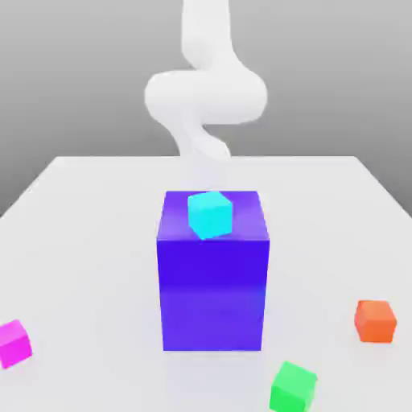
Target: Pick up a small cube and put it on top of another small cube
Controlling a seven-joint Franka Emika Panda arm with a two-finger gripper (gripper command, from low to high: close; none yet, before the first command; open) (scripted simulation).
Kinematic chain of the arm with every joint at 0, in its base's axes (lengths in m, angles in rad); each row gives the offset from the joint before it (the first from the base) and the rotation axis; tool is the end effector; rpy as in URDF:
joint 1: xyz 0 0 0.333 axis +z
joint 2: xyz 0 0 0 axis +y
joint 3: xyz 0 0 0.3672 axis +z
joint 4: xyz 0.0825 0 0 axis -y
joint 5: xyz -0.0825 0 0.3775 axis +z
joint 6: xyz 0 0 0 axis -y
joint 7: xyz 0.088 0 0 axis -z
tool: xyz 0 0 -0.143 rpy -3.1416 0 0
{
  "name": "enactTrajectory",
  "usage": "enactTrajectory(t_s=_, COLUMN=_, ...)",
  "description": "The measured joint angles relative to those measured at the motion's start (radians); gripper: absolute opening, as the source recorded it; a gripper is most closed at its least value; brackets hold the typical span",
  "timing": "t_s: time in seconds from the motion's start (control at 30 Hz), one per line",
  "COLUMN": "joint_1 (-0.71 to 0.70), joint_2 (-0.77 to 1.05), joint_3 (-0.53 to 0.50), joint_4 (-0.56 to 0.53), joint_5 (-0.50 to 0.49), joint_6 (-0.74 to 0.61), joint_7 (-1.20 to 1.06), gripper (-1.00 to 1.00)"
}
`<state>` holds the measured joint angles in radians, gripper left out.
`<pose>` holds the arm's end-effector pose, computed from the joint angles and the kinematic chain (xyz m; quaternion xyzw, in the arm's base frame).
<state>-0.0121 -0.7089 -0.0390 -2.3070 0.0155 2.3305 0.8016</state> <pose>0.3637 -0.0236 0.6899 -0.8487 0.3889 -0.3252 0.1504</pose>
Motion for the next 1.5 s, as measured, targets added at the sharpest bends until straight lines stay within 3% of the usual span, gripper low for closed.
enactTrajectory(t_s=0.63, joint_1=-0.154, joint_2=0.695, joint_3=-0.270, joint_4=-0.053, joint_5=0.184, joint_6=0.231, joint_7=-0.035, gripper=0.00)
enactTrajectory(t_s=0.93, joint_1=-0.271, joint_2=1.018, joint_3=-0.324, joint_4=-0.076, joint_5=0.254, joint_6=0.346, joint_7=-0.042, gripper=0.00)
enactTrajectory(t_s=1.07, joint_1=-0.344, joint_2=1.163, joint_3=-0.250, joint_4=-0.048, joint_5=0.337, joint_6=0.444, joint_7=-0.100, gripper=0.00)
enactTrajectory(t_s=1.1, joint_1=-0.360, joint_2=1.193, joint_3=-0.230, joint_4=-0.040, joint_5=0.355, joint_6=0.465, joint_7=-0.114, gripper=-1.00)
enactTrajectory(t_s=1.33, joint_1=-0.363, joint_2=1.196, joint_3=-0.227, joint_4=-0.040, joint_5=0.356, joint_6=0.468, joint_7=-0.114, gripper=-1.00)
enactTrajectory(t_s=1.5, joint_1=-0.283, joint_2=1.046, joint_3=-0.304, joint_4=-0.078, joint_5=0.248, joint_6=0.359, joint_7=-0.032, gripper=-1.00)
